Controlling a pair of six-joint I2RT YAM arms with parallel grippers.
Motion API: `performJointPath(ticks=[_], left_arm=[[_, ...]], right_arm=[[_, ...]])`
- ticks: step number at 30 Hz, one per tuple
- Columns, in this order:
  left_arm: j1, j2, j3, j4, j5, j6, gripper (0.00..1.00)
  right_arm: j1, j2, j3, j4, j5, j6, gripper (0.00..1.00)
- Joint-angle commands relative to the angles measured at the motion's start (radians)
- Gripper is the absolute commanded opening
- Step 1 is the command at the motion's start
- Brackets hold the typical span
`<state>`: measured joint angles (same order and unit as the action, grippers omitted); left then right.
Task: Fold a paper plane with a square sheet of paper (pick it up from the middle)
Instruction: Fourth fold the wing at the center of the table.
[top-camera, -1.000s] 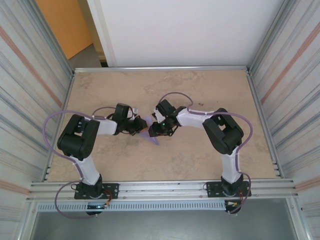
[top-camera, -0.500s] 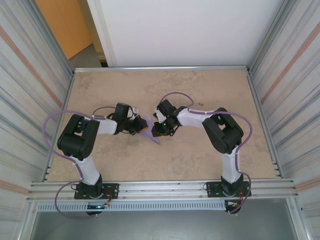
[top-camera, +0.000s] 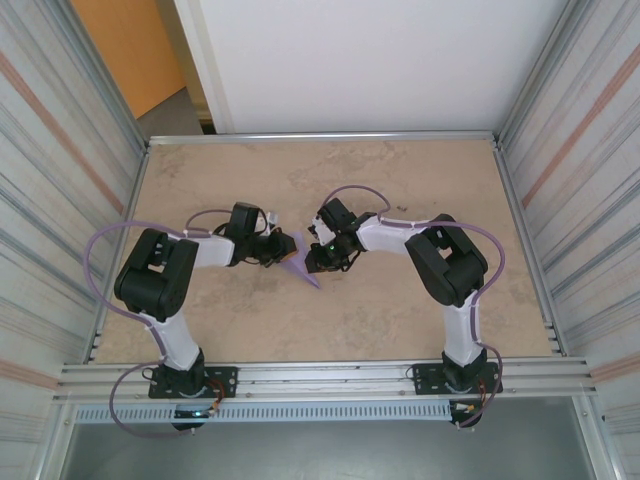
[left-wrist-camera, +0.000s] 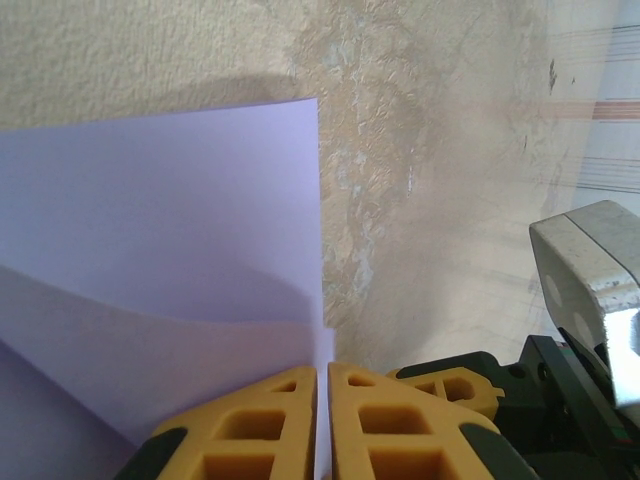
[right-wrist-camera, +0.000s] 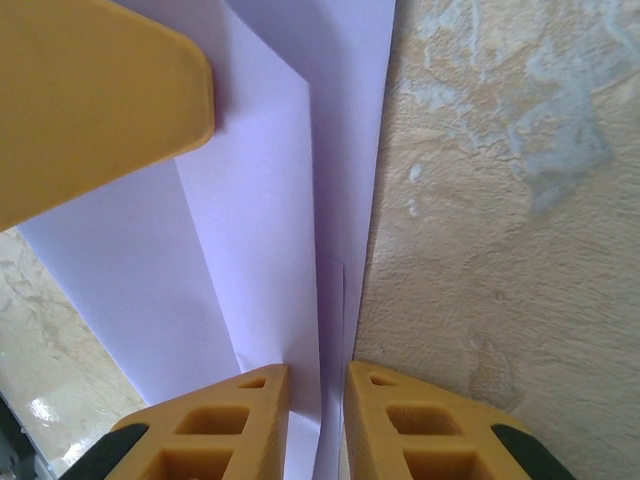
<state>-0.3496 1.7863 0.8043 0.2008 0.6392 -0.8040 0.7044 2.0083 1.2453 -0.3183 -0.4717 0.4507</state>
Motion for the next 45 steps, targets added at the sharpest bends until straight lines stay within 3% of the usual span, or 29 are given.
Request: performJointPath(ticks=[1,24,35,45], left_arm=[[-0.011,0.016,0.027,-0.034,0.016,0.032,0.13],[-0.020,0.090,0.033,-0.093,-0.018,0.064,0.12],[-0.022,0.122,0.013,-0.140,-0.048,0.083,0.12],[-0.022,0.121,0.004,-0.144,-0.056,0.083,0.12]], right_arm=[[0.014,0.069,-0.038,-0.029,0.009,-0.010,0.22],[0.014,0.057,-0.027,-0.036,0.012,0.003,0.21],[-0.031,-0.131,-0.063,0.044,0.015,0.088,0.32],[0.018,-0.065,-0.019,0.051,-0.115,0.047,0.17]])
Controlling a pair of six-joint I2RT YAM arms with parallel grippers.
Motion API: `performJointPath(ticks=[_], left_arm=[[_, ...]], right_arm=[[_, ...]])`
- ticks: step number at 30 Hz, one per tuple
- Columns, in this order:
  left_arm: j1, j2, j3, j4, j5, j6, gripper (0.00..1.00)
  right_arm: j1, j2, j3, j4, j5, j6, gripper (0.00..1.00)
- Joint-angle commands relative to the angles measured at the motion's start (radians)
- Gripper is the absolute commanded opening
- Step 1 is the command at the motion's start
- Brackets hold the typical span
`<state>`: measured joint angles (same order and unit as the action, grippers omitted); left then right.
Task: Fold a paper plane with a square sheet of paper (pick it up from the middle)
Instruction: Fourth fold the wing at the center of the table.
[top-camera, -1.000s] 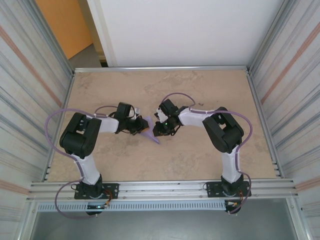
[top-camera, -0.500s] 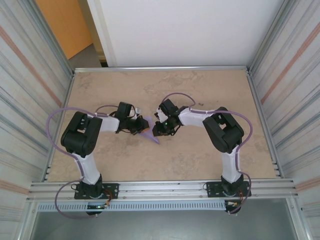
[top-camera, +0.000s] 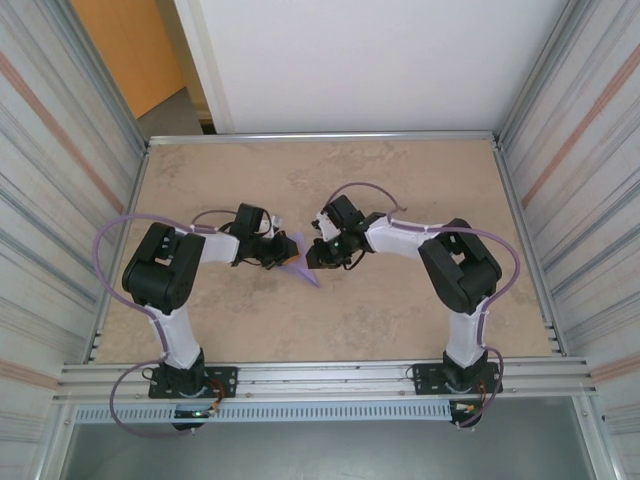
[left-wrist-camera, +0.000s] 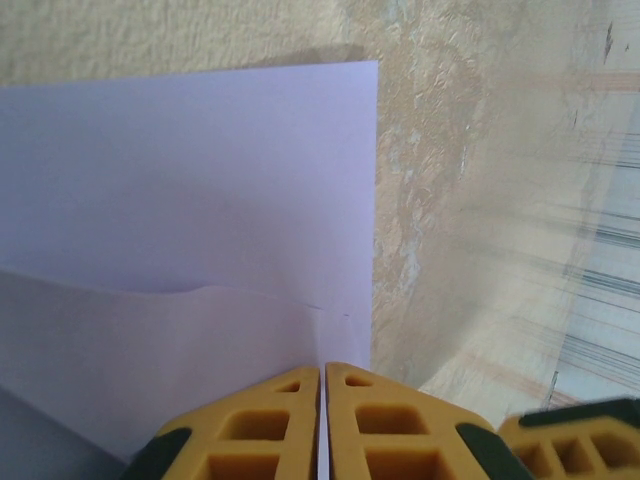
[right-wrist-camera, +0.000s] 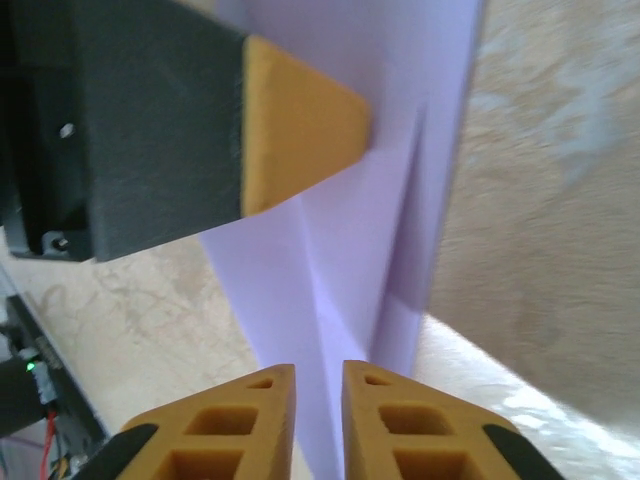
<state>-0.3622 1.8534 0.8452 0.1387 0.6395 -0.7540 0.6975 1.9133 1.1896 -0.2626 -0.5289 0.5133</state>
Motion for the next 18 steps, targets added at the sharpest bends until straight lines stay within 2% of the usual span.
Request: performJointPath(ticks=[1,18], left_arm=[[-0.009,0.053,-0.037,-0.084,-0.056,0.034,0.12],[-0.010,0.042,-0.027,-0.088,-0.045,0.039,0.13]], right_arm=[[0.027,0.041,0.043,-0.007,-0.066,-0.016,0.16],[0.024,0.130,0.040,-0.012,-0.077,-0.001,0.11]])
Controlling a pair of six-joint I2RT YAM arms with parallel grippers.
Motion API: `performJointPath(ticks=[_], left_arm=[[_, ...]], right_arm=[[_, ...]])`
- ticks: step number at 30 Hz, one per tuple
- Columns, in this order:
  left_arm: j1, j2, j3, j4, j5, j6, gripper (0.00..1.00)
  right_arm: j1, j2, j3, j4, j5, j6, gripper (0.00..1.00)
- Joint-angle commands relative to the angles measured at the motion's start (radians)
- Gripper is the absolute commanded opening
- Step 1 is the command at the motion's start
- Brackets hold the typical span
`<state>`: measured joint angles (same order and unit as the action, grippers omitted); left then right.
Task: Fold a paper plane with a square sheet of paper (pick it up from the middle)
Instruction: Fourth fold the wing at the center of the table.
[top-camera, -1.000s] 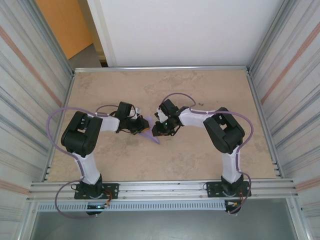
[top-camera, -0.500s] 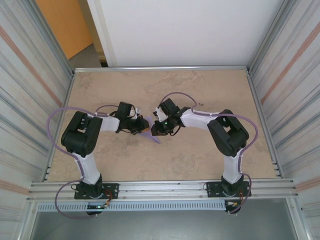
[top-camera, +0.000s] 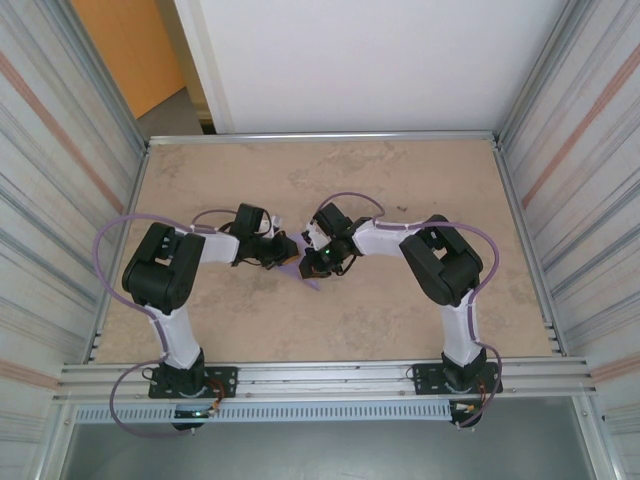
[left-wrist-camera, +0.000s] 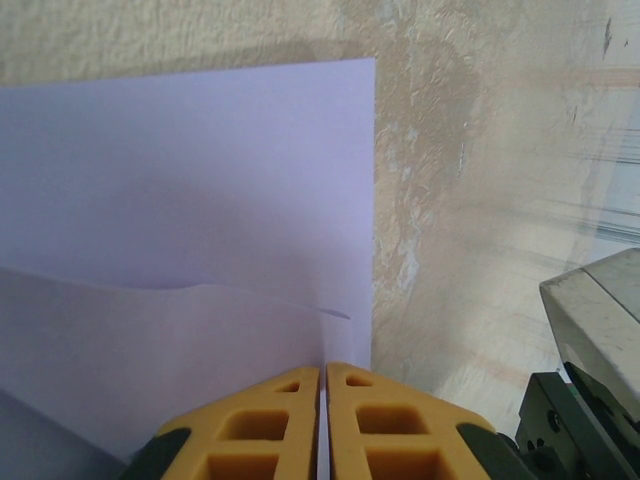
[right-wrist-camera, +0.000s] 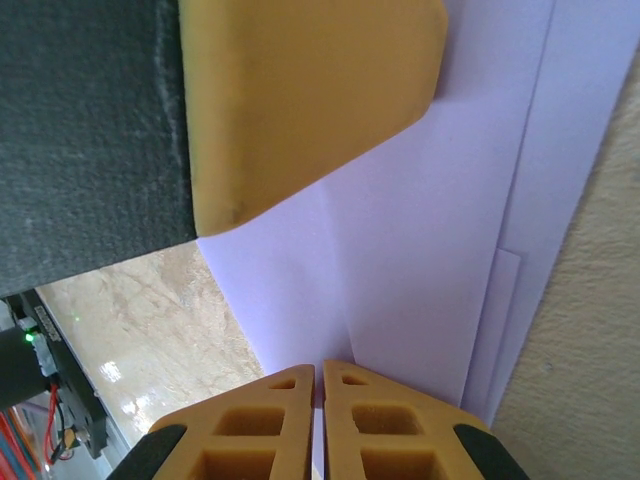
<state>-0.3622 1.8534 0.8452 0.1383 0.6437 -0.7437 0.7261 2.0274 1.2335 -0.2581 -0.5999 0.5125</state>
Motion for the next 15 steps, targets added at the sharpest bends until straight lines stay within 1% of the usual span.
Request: performJointPath(ticks=[1,7,15], left_arm=[[-0.009,0.041,-0.026,-0.088,-0.048,0.029,0.13],[-0.009,0.040,-0.015,-0.108,-0.057,0.032,0.13],[-0.009,0.053,-0.026,-0.106,-0.061,0.035,0.13]], right_arm=[[-0.005,0.017,-0.008,-0.015,-0.006,0.000,0.11],[-0.014,0.016,-0.034,-0.018,-0.001,0.008,0.11],[-0.019,-0.076,-0.086,-0.025,-0.027,0.020,0.13]])
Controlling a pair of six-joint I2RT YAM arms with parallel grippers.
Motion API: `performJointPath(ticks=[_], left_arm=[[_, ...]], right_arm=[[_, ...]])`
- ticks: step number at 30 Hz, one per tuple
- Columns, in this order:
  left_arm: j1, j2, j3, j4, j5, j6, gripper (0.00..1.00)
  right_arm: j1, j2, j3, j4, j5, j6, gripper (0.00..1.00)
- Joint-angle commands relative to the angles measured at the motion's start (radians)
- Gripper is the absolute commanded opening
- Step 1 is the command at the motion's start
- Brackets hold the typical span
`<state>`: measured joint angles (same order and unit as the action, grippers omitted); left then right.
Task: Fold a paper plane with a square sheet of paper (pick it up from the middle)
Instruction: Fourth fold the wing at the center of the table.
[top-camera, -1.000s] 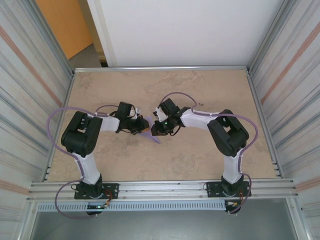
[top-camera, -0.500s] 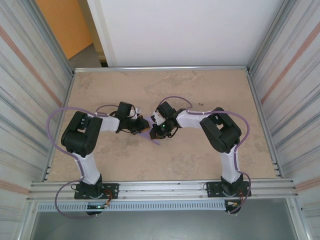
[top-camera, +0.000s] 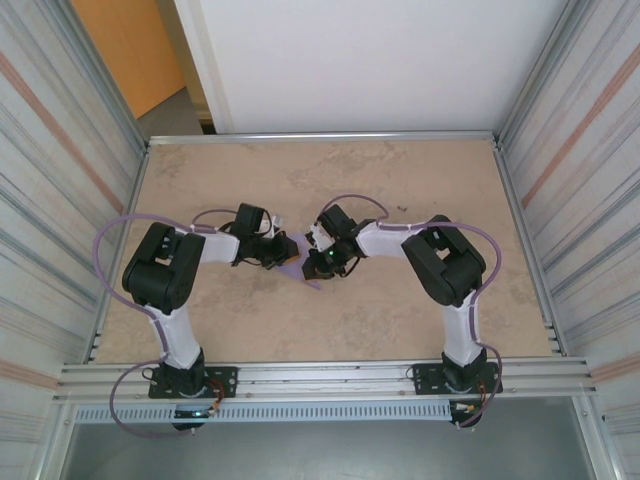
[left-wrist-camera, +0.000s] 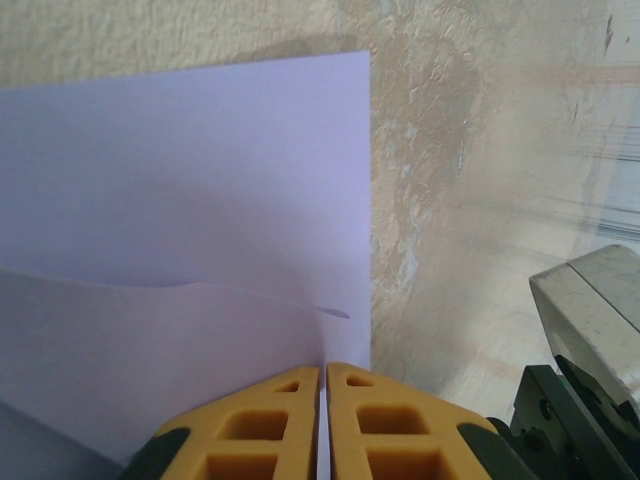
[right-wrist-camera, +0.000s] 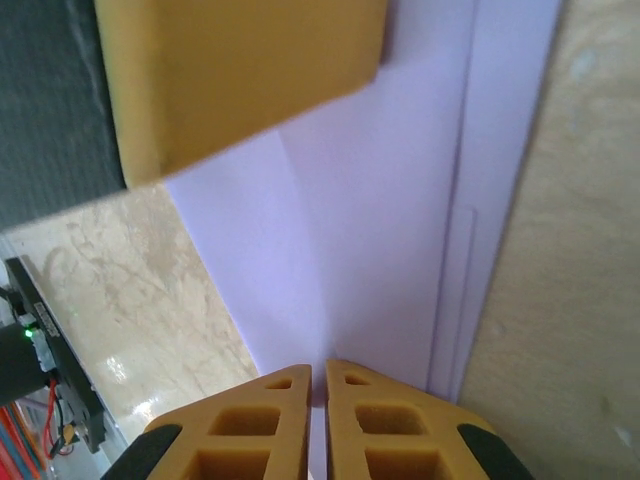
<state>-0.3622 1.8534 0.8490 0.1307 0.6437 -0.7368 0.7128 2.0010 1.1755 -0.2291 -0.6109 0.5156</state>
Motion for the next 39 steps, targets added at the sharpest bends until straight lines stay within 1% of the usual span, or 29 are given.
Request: performJointPath(ticks=[1,12,19,25,34,39], left_arm=[[-0.009,0.052,-0.030,-0.098,-0.062,0.028,0.13],[-0.010,0.050,-0.031,-0.098,-0.059,0.027,0.13],[-0.009,0.047,-0.033,-0.100,-0.062,0.027,0.13],[-0.009,0.047,-0.032,-0.101,-0.062,0.027,0.13],[-0.009,0.052,-0.033,-0.101,-0.064,0.025,0.12],[-0.009,0.052,-0.031,-0.109,-0.063,0.027,0.13]], right_arm=[[-0.006,-0.053,-0.032,-0.055,-0.015,0.017,0.14],[-0.007,-0.003,-0.043,-0.070,0.006,0.025,0.13],[-0.009,-0.075,-0.053,-0.079,-0.014,0.019,0.12],[-0.007,-0.071,-0.065,-0.100,-0.021,0.015,0.13],[-0.005,-0.026,-0.079,-0.125,0.022,0.002,0.12],[-0.006,-0.090,-0.085,-0.134,0.010,0.001,0.12]])
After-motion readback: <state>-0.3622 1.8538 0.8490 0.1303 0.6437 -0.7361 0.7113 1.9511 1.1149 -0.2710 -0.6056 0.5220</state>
